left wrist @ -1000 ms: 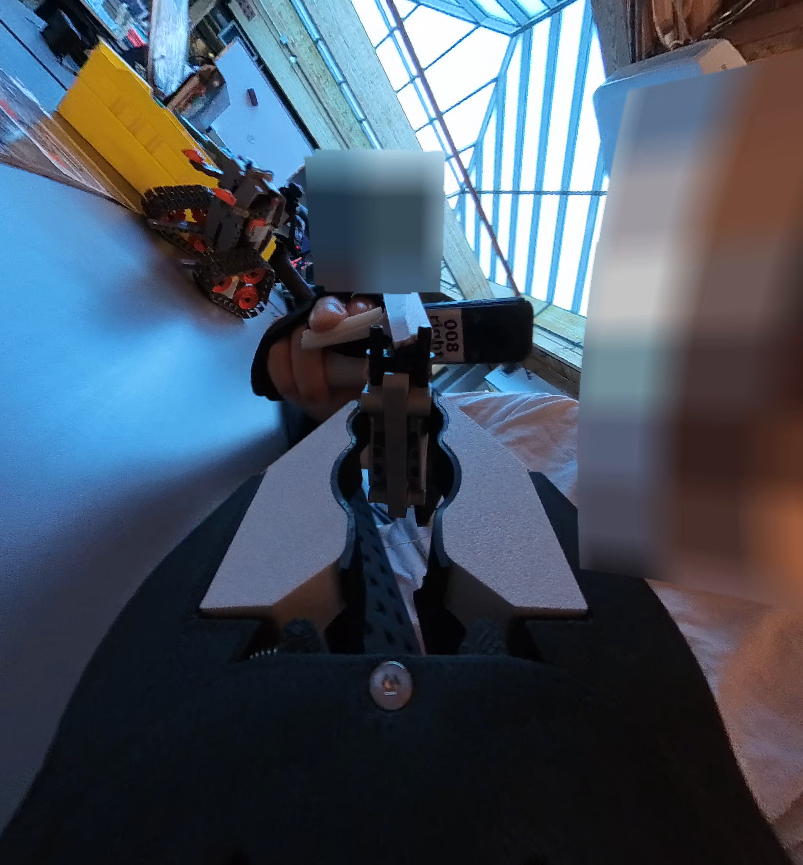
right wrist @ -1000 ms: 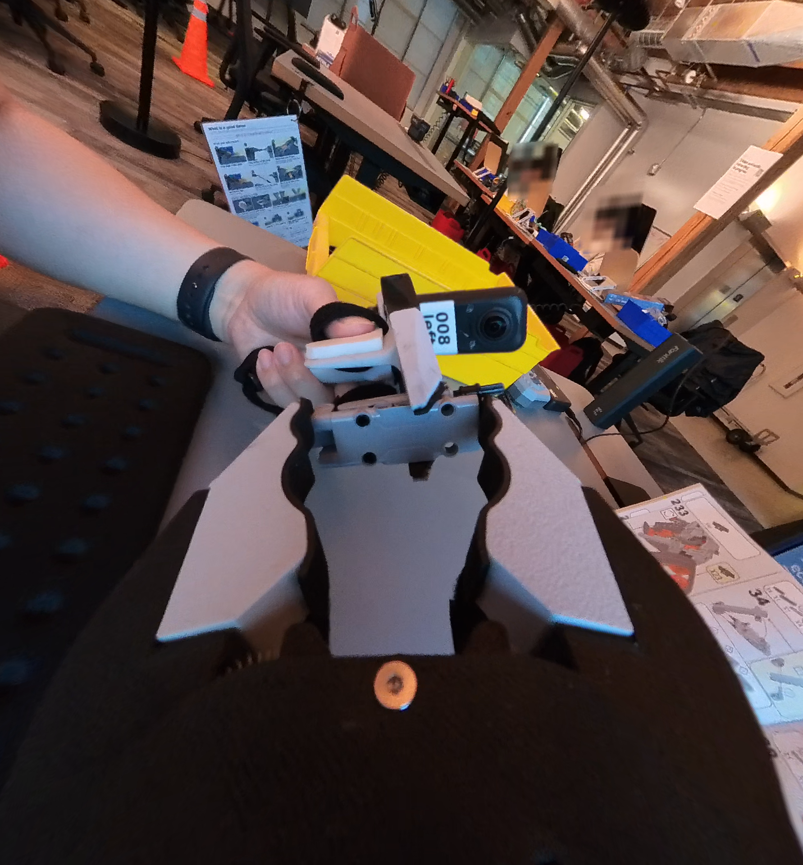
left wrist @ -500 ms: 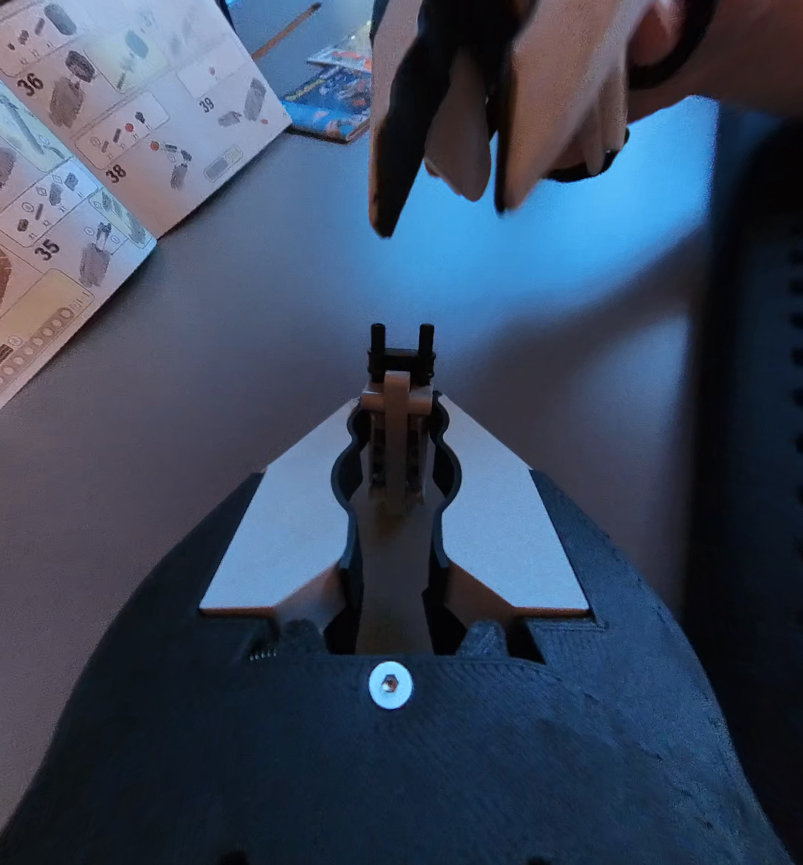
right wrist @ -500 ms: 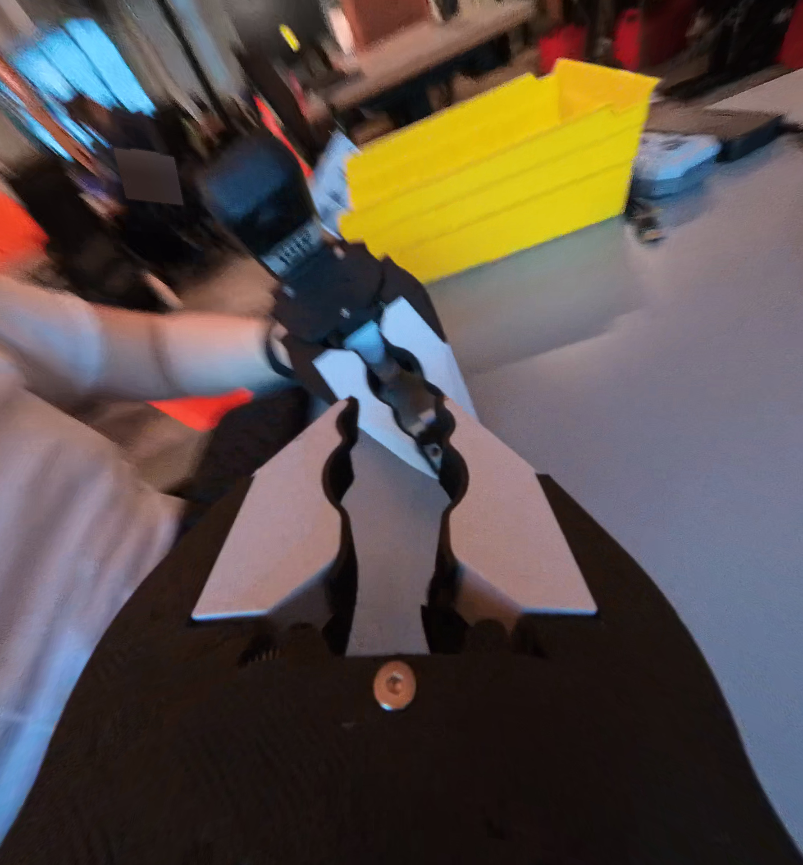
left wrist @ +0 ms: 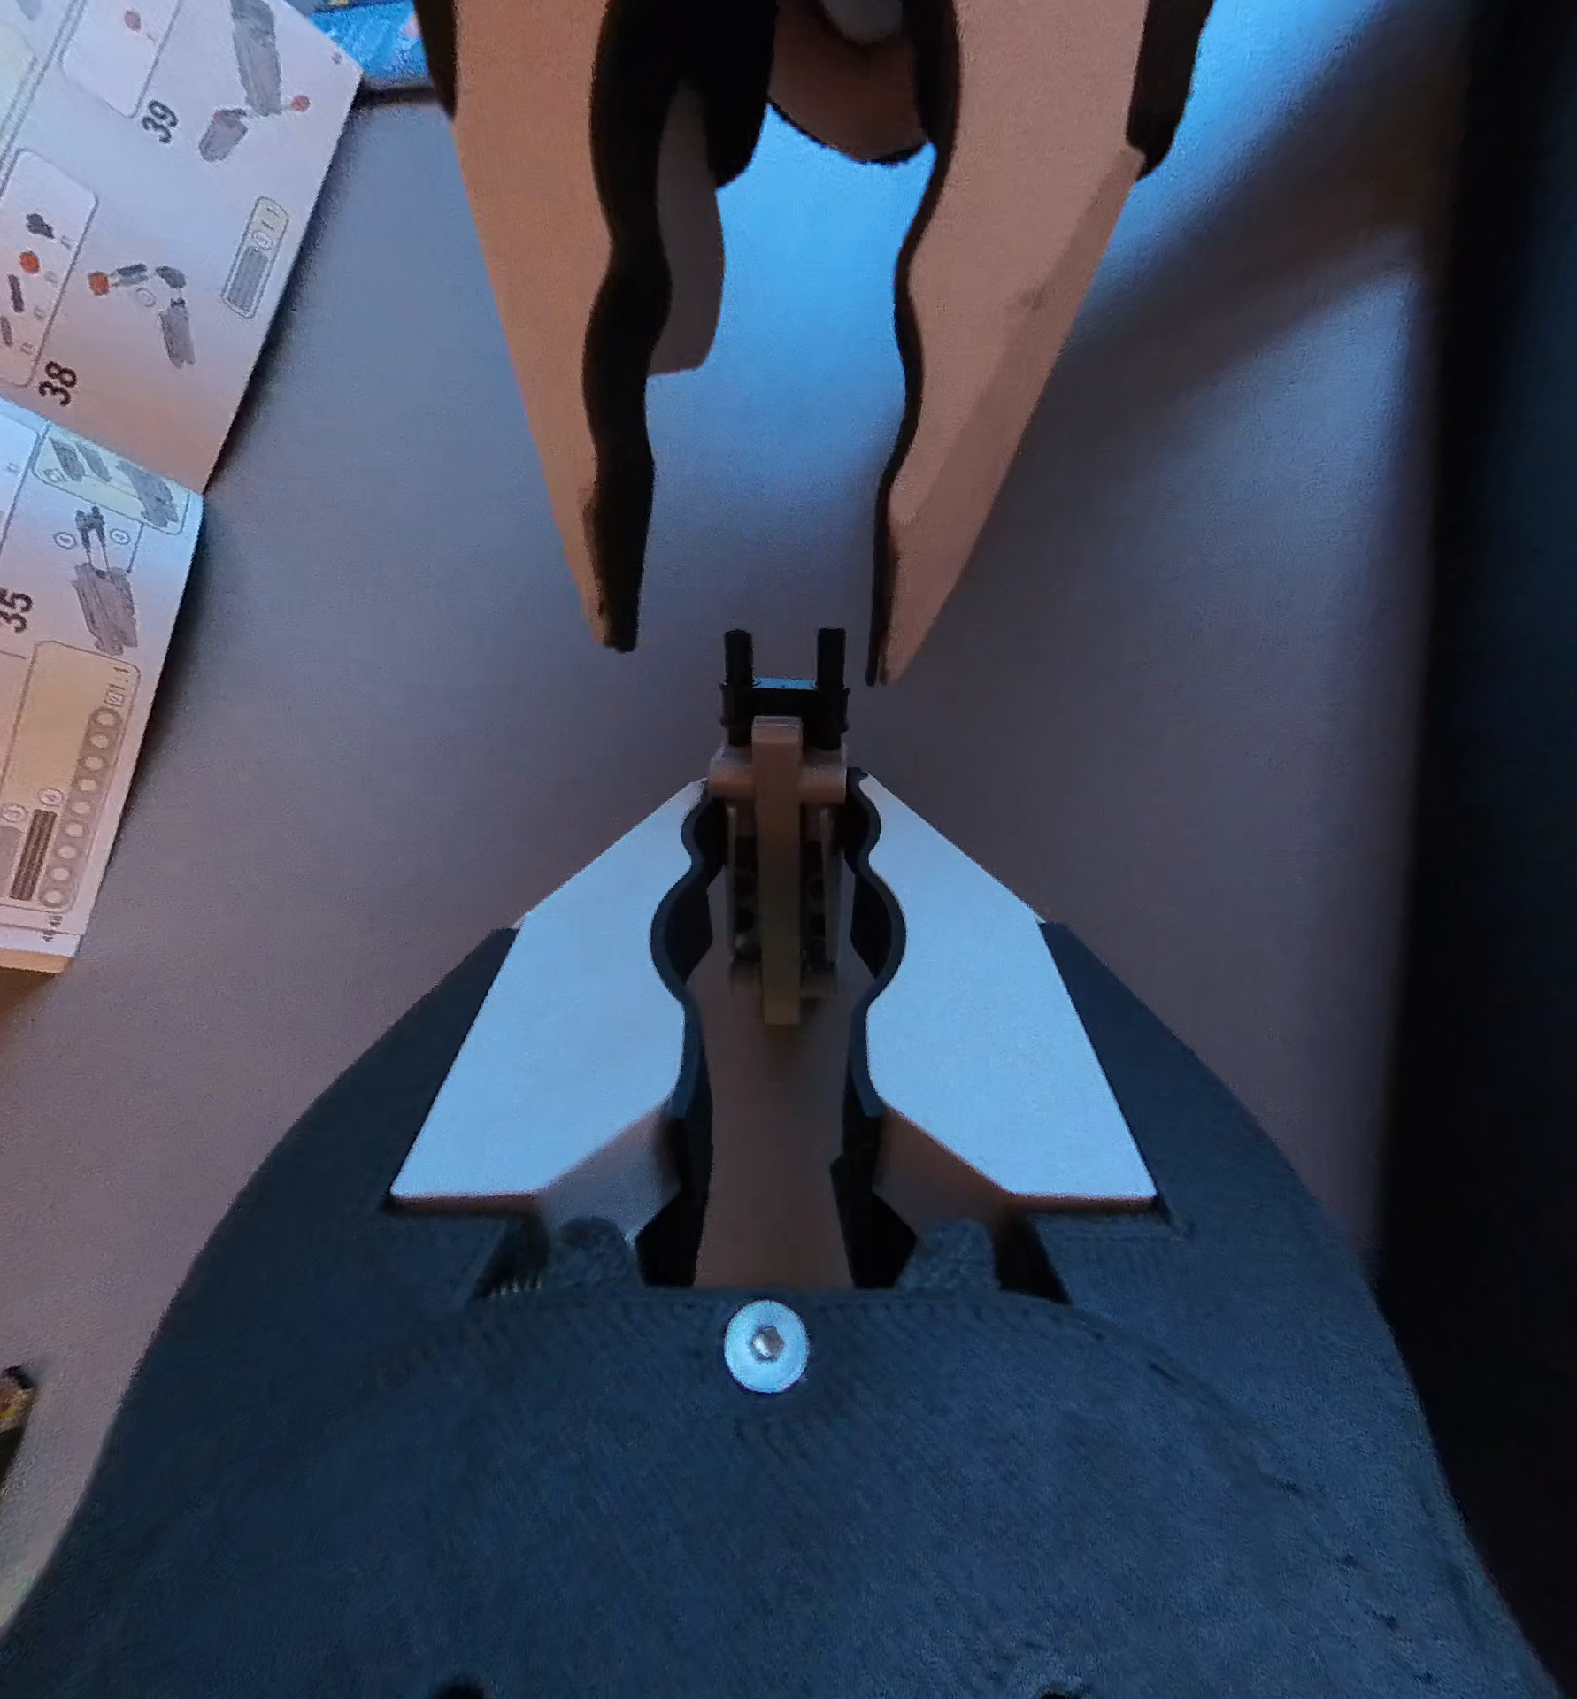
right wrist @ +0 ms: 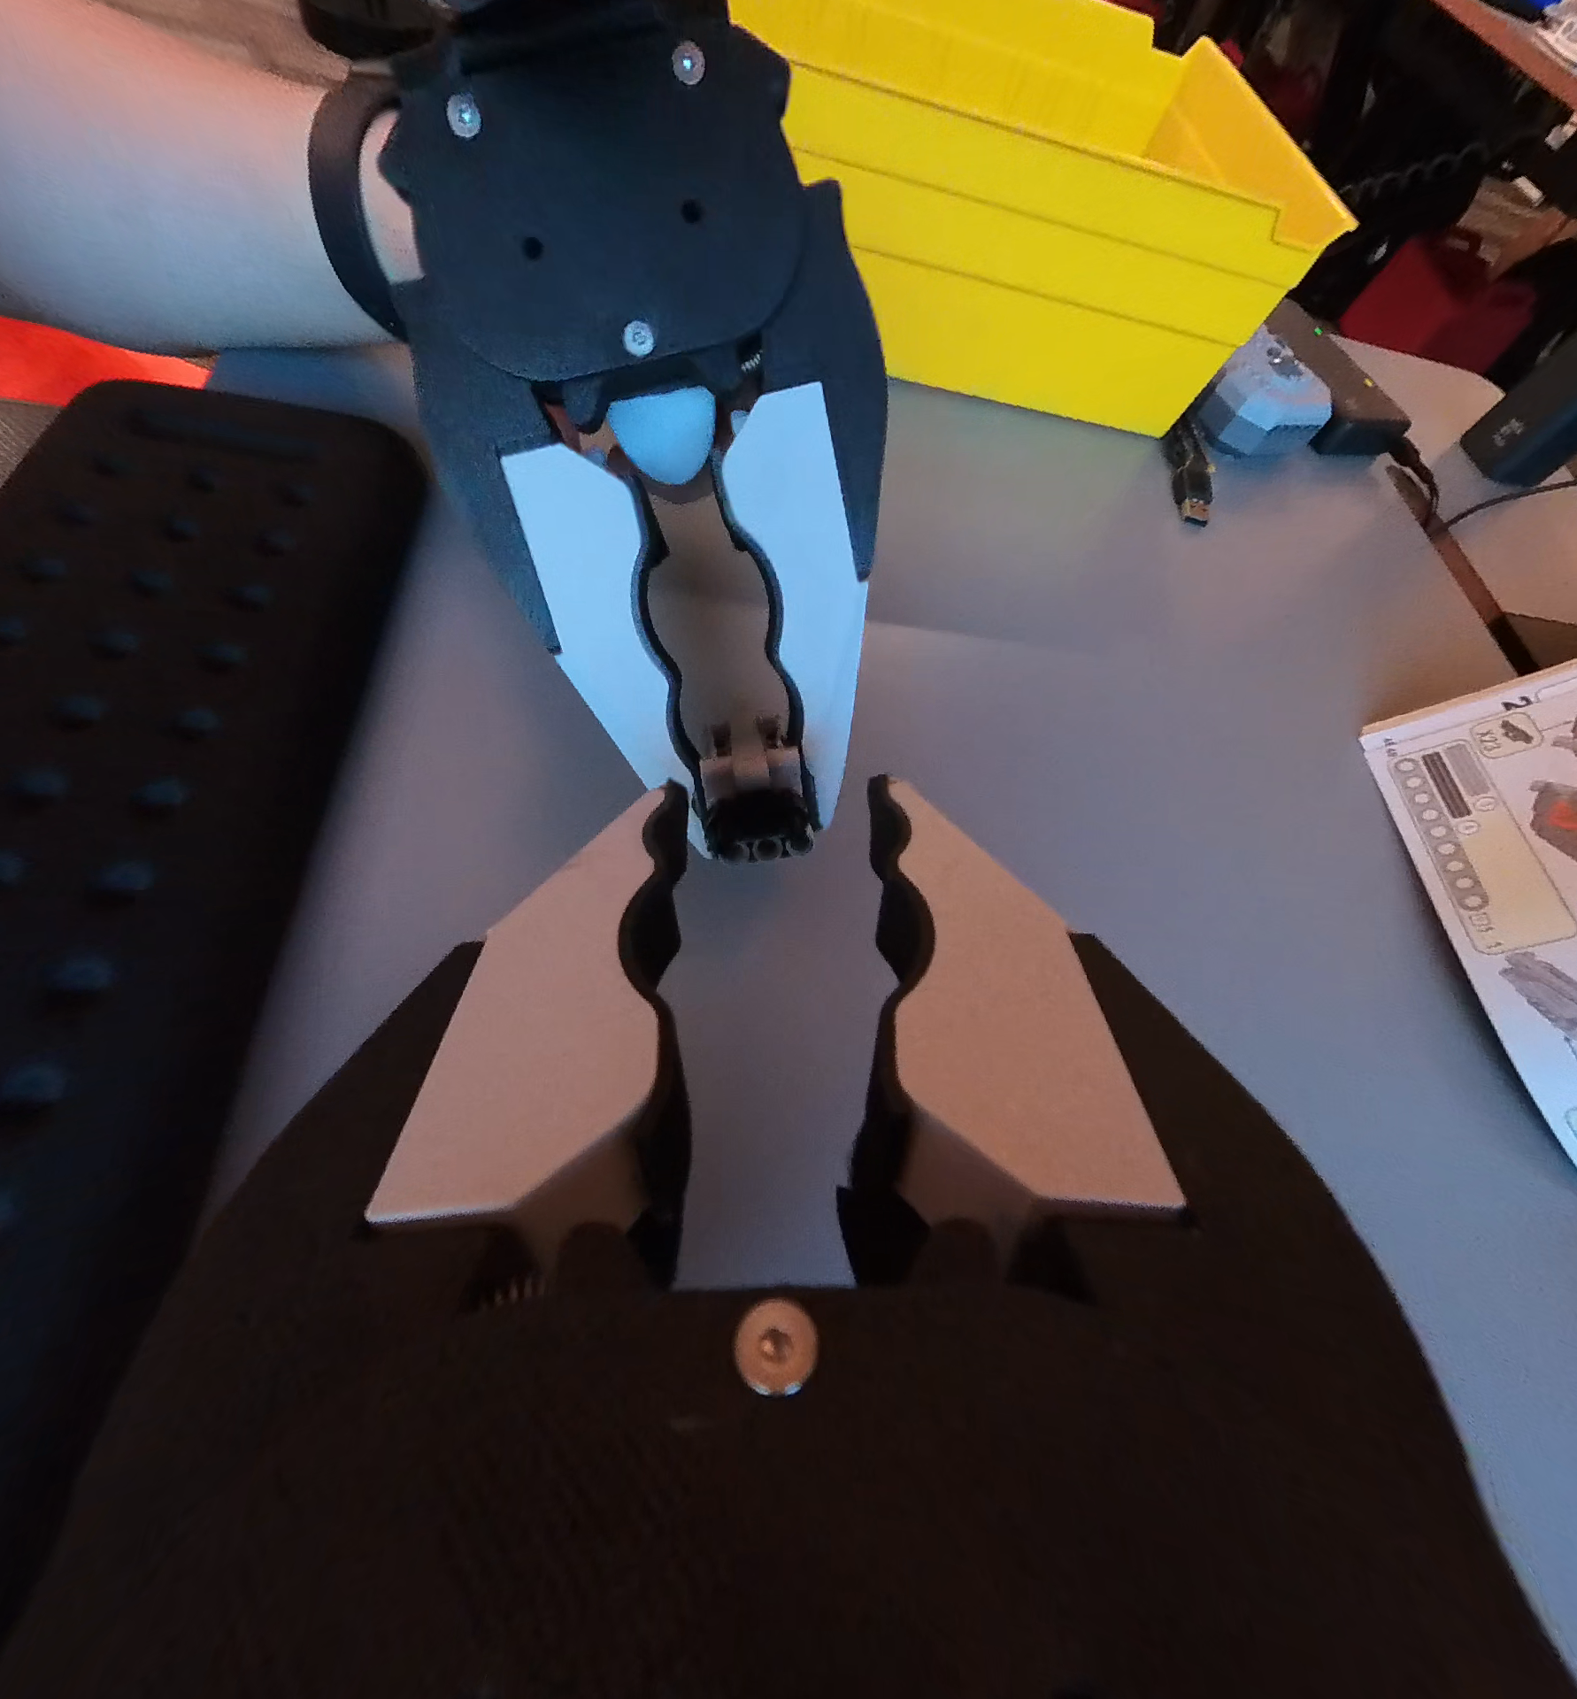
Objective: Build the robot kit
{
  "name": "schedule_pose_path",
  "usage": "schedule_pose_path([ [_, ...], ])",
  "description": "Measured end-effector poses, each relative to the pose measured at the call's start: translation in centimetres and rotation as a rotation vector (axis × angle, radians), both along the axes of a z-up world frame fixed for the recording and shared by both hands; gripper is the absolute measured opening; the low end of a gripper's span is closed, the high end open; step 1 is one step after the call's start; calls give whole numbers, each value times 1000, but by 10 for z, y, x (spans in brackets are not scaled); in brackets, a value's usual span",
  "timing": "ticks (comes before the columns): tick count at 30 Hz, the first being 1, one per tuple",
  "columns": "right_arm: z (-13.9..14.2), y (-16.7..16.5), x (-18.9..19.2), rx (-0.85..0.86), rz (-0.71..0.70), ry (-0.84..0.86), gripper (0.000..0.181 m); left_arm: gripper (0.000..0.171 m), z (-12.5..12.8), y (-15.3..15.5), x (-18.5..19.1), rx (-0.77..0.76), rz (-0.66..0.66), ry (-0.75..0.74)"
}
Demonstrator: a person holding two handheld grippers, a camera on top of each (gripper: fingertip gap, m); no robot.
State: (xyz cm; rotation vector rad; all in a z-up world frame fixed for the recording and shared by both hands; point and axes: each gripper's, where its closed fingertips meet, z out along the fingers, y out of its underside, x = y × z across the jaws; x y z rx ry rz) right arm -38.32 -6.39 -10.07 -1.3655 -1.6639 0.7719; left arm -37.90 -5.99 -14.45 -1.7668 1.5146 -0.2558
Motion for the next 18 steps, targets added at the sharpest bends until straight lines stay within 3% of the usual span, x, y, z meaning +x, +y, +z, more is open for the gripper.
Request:
schedule_pose_path([
  [3, -13, -3, 2, -30, 21, -61, 24, 24, -5, -3, 1, -9, -17, 55],
  [5, -22, -3, 4, -37, 24, -95, 23, 23, -9, -5, 1, -38, -29, 76],
  [7, -28, -8, 5, -49, 48, -110, 0, 23, -14, -7, 1, -65, -31, 93],
  [8, -32, -8, 6, -39, 45, -121, 4, 24, -14, -8, 2, -75, -40, 82],
  [10, -32, -4, 6, -15, 24, -86, 35, 23, -15, -9, 3, -98, -45, 64],
  [11, -32, -3, 7, -14, 18, -80, 39, 24, -15, -9, 2, -109, -46, 54],
  [14, -31, -3, 7, 6, 22, -38, 38, 37, -13, -10, 1, -116, -50, 18],
  [18, -40, -4, 6, -27, 39, -74, 32, 37, -9, -16, -5, -203, -57, -77],
])
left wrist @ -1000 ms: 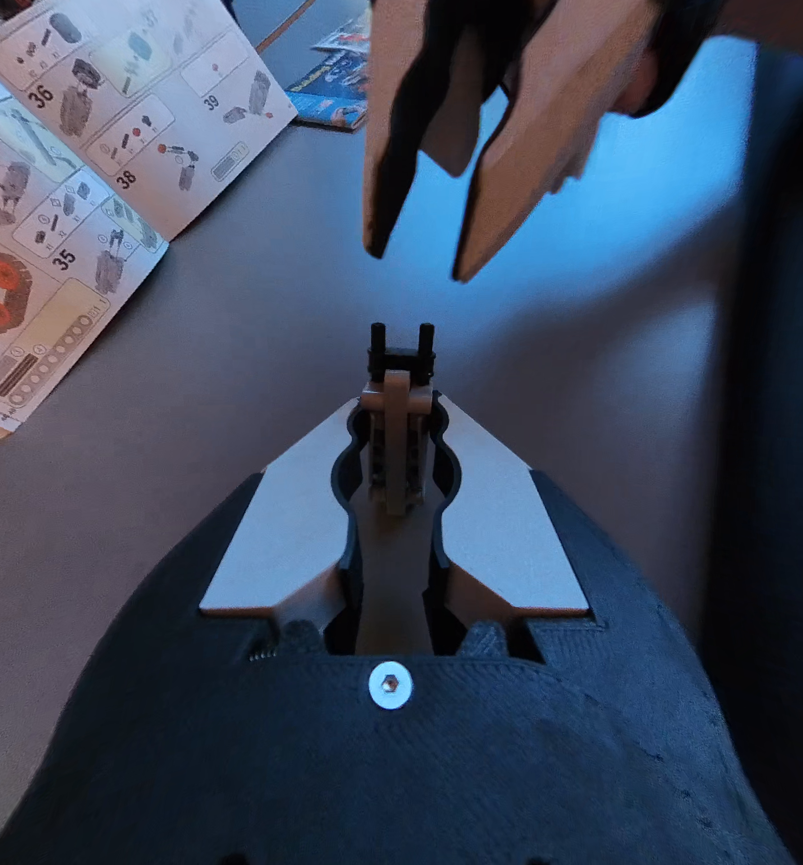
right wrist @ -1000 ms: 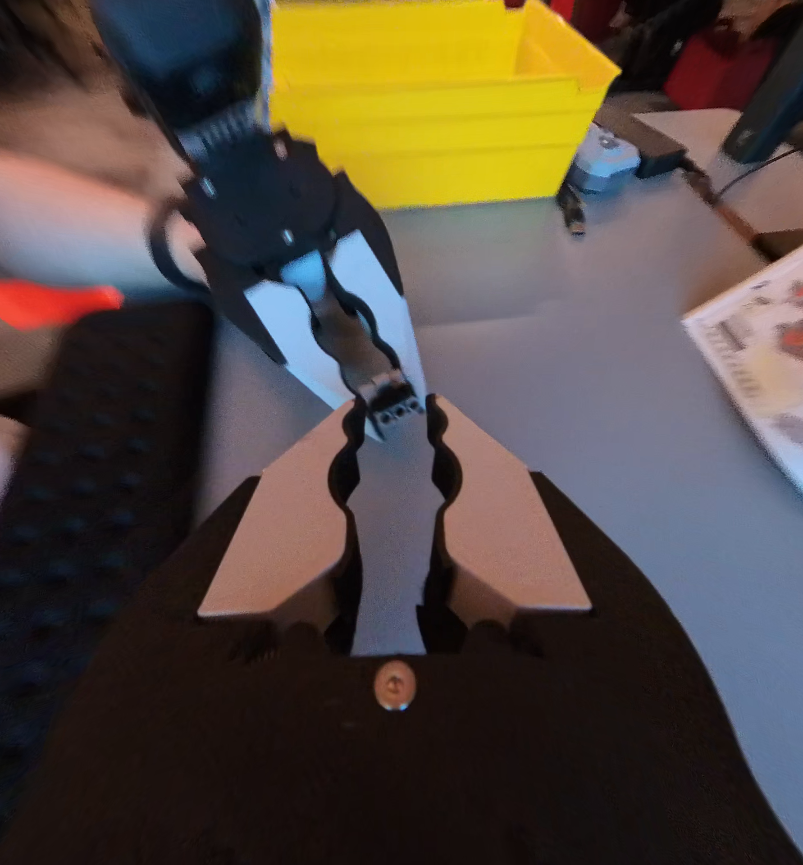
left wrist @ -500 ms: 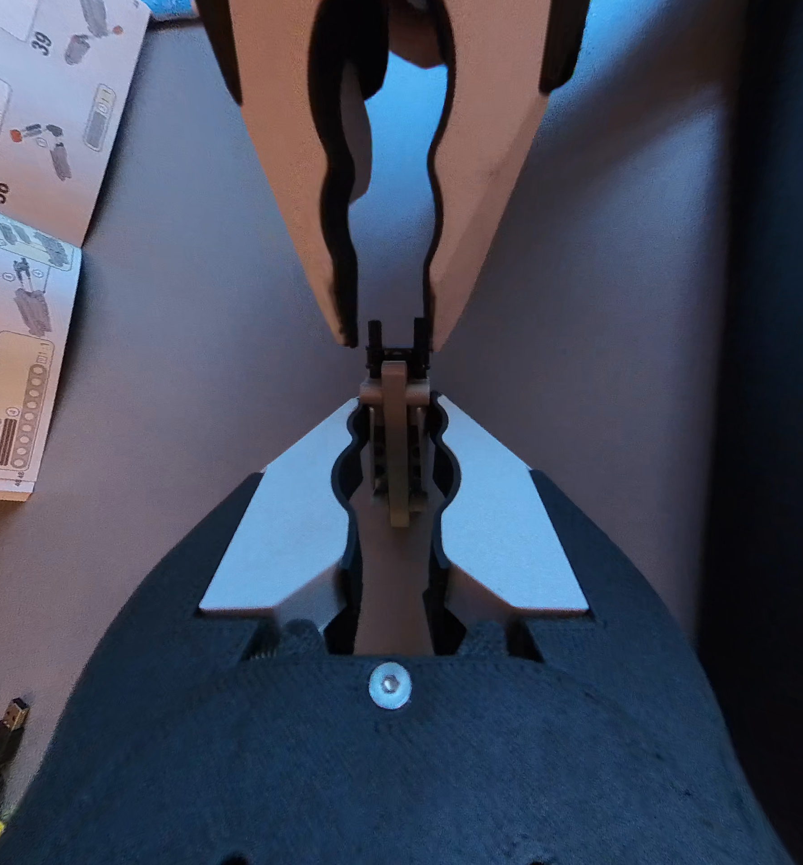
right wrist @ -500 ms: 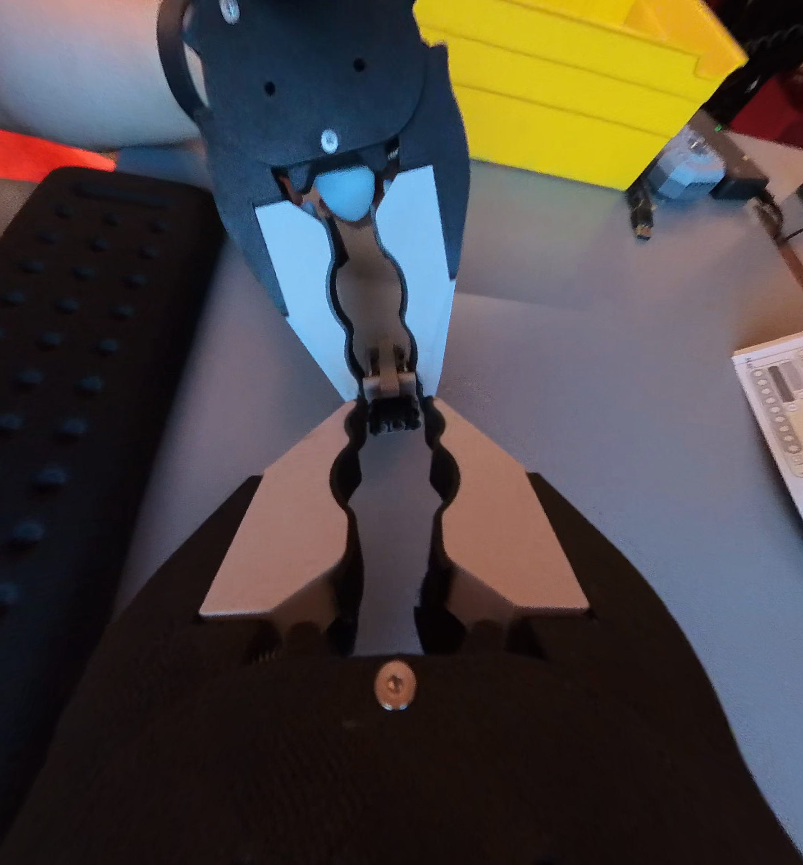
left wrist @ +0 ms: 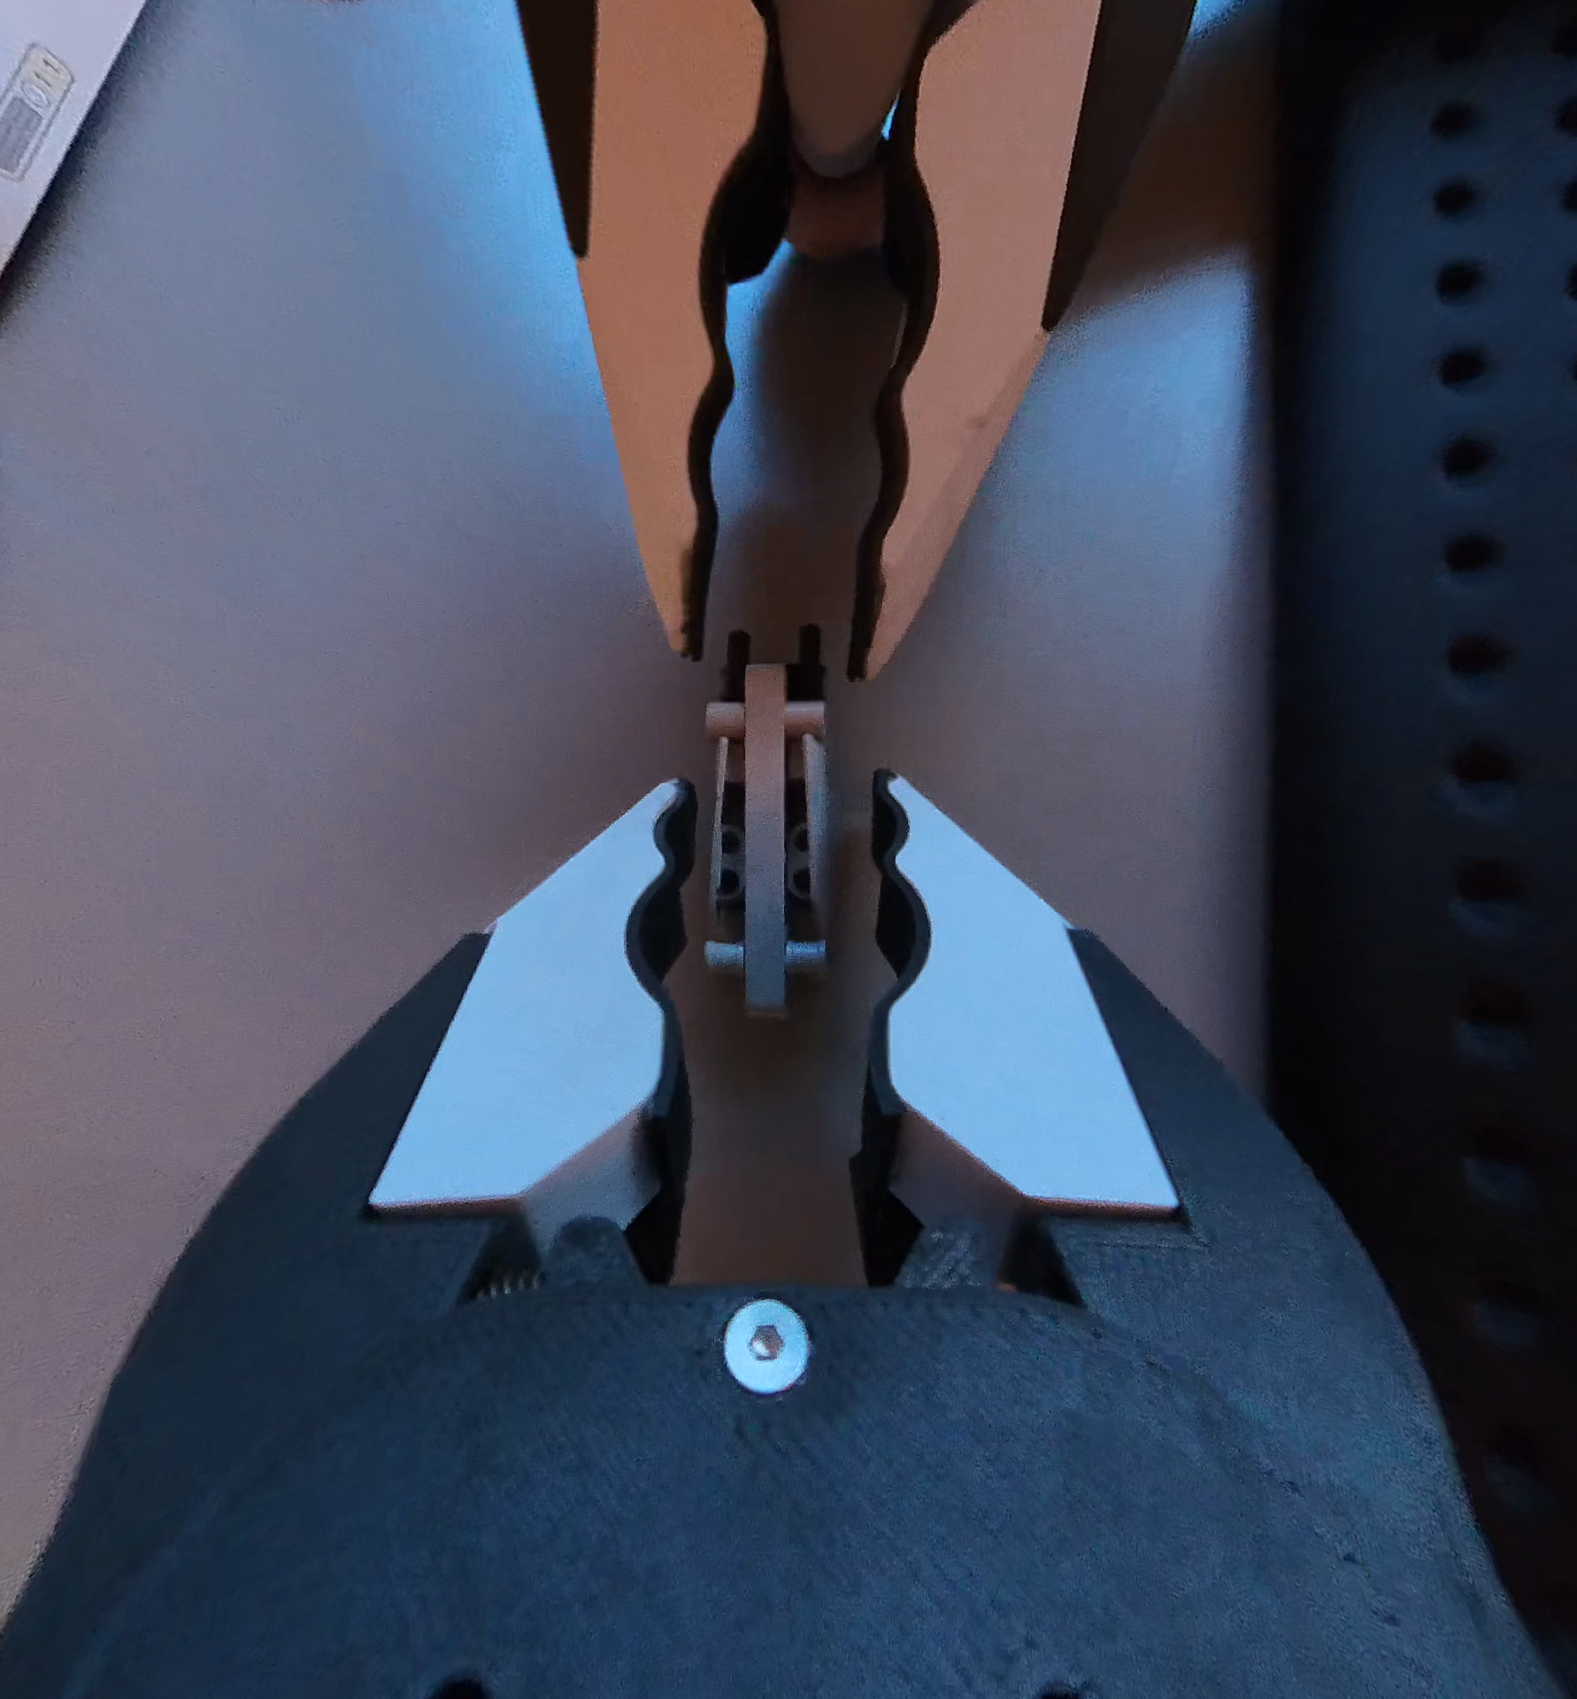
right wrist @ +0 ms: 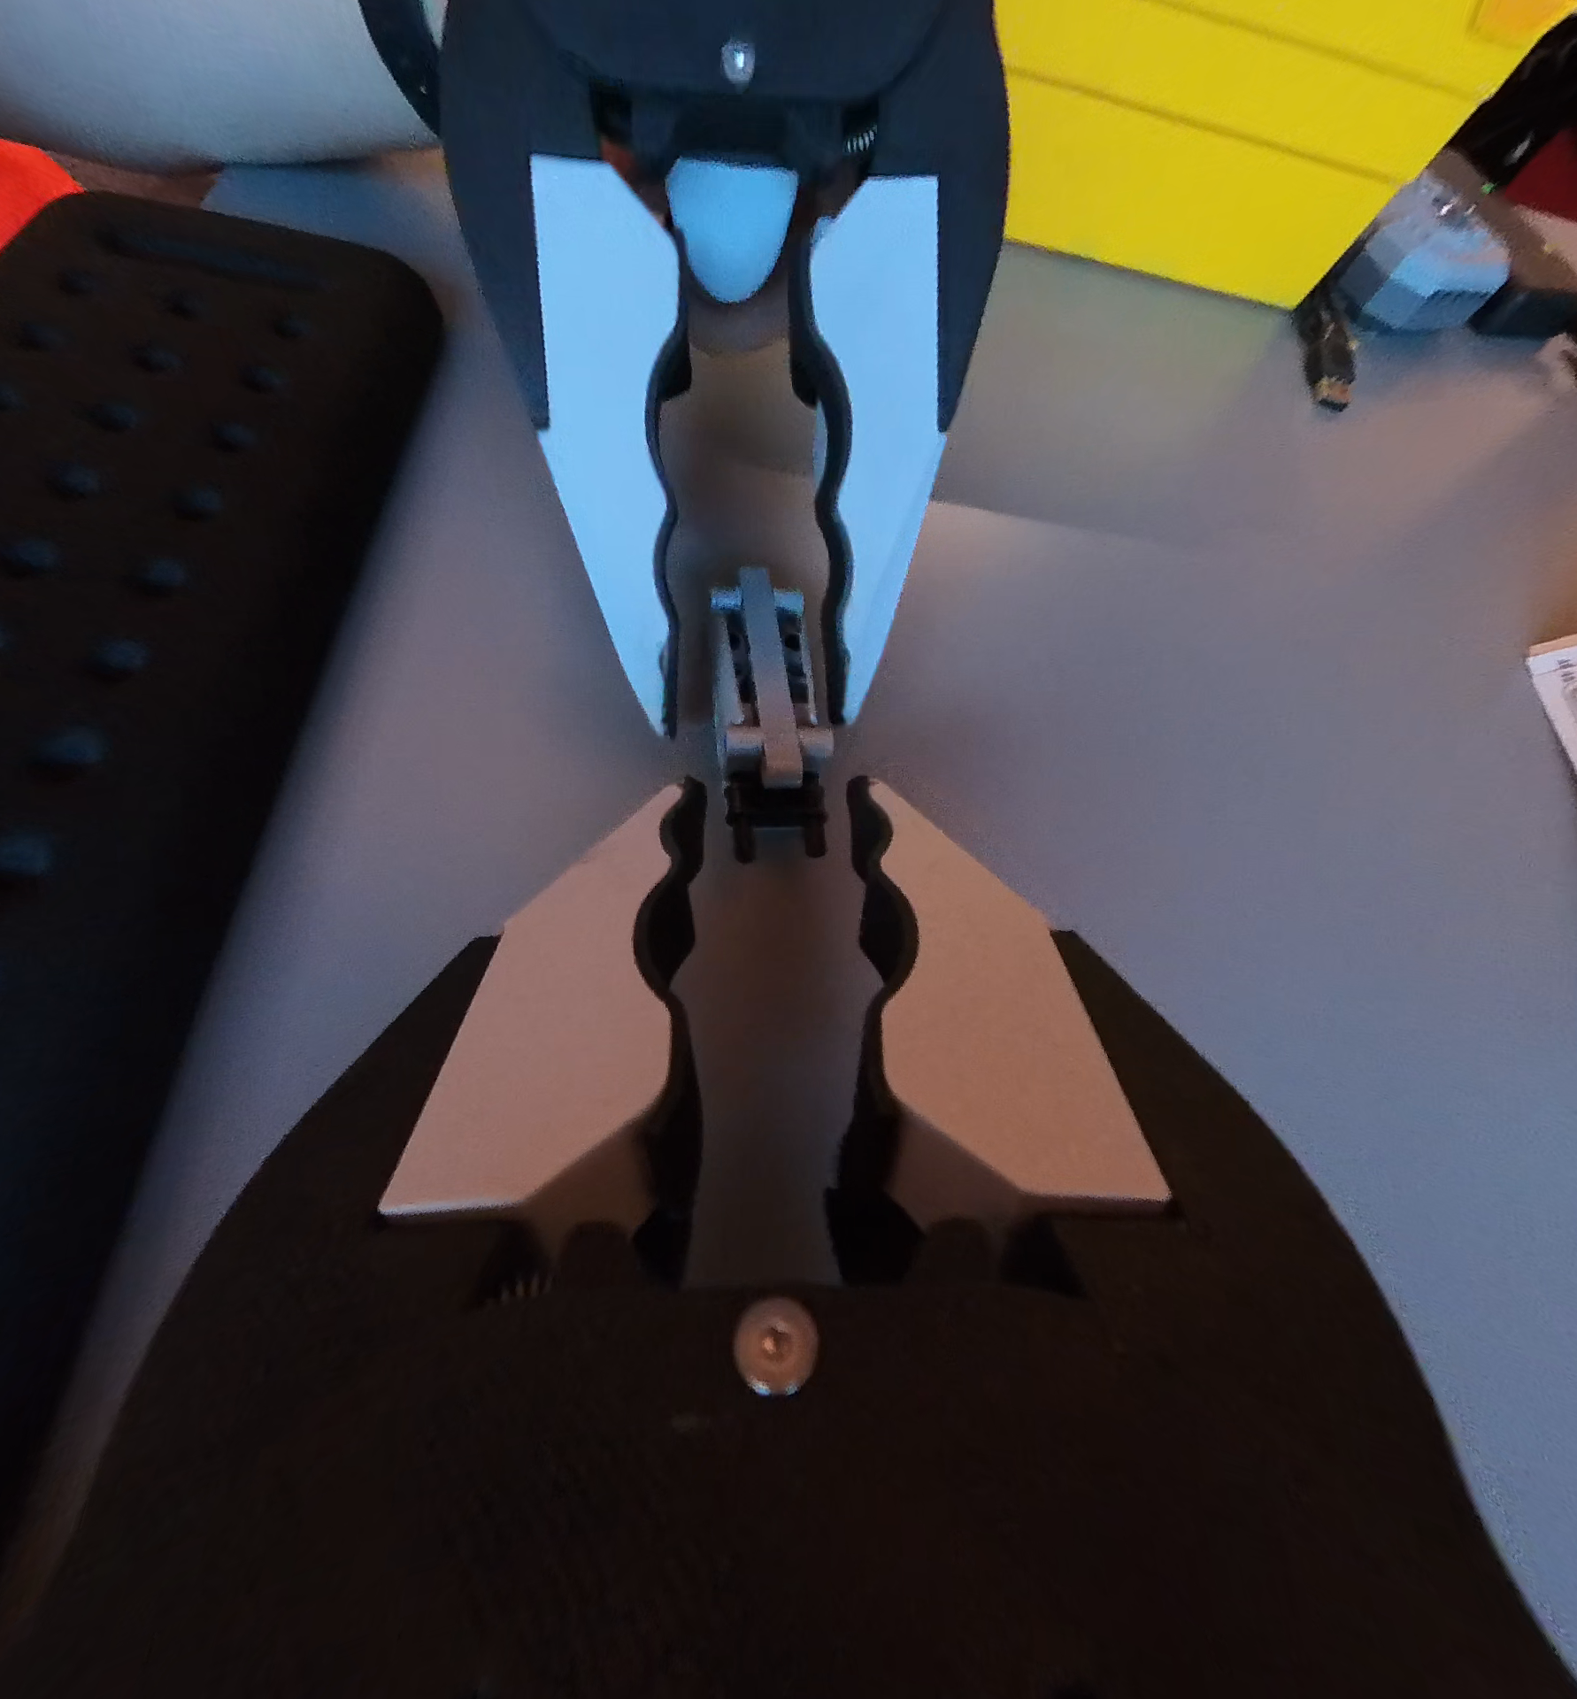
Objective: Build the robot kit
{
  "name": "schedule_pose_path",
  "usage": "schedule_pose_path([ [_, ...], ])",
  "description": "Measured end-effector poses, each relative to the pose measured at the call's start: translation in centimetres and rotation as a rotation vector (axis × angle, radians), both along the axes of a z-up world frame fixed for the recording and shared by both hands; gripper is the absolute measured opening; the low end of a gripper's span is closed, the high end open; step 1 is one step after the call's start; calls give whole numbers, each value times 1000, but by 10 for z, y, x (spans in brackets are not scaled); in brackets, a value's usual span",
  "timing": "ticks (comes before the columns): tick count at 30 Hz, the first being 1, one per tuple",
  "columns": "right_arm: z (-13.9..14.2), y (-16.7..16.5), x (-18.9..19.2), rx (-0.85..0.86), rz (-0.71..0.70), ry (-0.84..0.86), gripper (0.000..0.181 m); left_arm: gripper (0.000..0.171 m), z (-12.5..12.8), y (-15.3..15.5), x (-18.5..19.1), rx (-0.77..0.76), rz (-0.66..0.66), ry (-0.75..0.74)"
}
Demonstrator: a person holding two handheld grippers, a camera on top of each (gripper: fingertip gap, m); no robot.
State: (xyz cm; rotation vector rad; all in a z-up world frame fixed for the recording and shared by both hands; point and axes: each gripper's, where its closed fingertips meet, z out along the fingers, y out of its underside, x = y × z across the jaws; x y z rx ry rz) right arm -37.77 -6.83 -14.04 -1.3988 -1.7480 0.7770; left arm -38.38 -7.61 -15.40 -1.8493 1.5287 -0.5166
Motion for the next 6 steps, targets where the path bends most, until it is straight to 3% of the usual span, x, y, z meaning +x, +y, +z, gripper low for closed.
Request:
schedule_pose_path([
  [6, -6, 2, 1, -34, -2, -39, 25, 24, -5, -2, -5, -88, -8, -74],
])
